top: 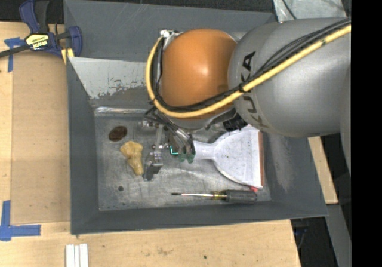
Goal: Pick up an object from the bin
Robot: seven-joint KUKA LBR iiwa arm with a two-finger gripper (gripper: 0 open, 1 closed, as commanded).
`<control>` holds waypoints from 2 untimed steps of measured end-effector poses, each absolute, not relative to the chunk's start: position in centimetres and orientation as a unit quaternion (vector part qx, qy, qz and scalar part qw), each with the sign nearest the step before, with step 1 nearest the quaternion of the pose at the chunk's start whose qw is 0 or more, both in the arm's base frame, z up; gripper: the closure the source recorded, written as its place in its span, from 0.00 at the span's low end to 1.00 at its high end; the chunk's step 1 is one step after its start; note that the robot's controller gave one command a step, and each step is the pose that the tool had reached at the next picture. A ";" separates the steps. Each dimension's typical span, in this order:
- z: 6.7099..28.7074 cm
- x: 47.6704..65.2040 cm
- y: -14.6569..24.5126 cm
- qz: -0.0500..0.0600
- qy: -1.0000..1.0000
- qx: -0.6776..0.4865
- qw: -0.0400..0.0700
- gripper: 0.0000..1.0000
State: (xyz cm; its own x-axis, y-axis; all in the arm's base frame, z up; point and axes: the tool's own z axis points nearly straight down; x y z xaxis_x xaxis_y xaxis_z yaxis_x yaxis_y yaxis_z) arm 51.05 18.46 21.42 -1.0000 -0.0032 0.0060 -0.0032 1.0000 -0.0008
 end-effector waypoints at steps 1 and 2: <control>21.9 51.2 18.4 -0.001 -1.000 0.000 -0.001 0.00; 10.9 53.9 16.9 -0.001 -0.999 0.032 -0.003 1.00</control>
Offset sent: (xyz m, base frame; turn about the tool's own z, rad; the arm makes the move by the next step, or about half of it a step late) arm 0.0267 -0.0156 -0.1068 -0.0626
